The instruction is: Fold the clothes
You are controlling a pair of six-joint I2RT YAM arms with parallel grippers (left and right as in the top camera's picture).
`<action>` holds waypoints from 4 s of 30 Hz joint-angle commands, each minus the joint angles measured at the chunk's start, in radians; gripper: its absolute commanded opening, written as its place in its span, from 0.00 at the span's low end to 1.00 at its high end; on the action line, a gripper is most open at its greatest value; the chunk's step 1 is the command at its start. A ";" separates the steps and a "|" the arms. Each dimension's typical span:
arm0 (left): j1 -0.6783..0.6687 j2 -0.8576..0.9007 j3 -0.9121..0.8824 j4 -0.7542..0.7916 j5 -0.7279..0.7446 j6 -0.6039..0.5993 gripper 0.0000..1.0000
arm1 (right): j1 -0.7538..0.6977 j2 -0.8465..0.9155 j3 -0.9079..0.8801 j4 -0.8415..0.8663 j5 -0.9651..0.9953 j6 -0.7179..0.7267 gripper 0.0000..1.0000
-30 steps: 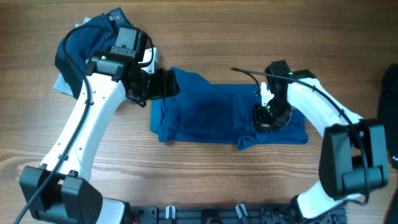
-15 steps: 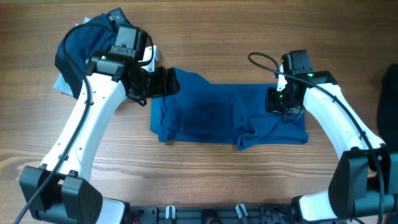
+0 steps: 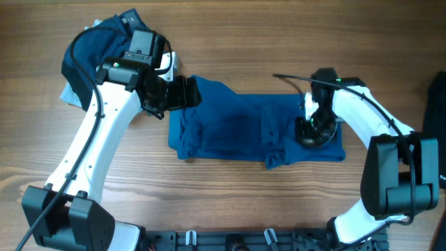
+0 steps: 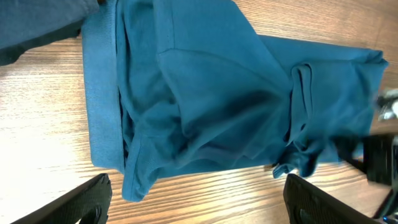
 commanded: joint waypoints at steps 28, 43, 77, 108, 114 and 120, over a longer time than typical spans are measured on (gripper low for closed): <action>0.005 -0.014 0.011 0.016 -0.006 0.024 0.91 | -0.193 -0.143 -0.253 0.162 -0.018 0.137 0.04; 0.005 -0.014 0.011 0.026 -0.005 0.023 0.92 | -0.072 -0.342 -0.220 0.496 -0.301 0.123 0.47; 0.005 -0.014 0.011 0.048 -0.002 0.012 0.93 | 0.115 -0.129 -0.140 0.801 -0.154 0.406 0.41; 0.069 0.442 -0.199 0.293 0.323 0.222 1.00 | -0.177 -0.410 -0.139 0.498 -0.328 0.050 0.51; 0.047 0.462 -0.199 0.304 0.587 0.421 0.96 | -0.177 -0.410 -0.139 0.499 -0.328 0.050 0.50; 0.014 0.461 -0.198 0.328 0.587 0.399 0.18 | -0.177 -0.410 -0.139 0.497 -0.328 0.050 0.50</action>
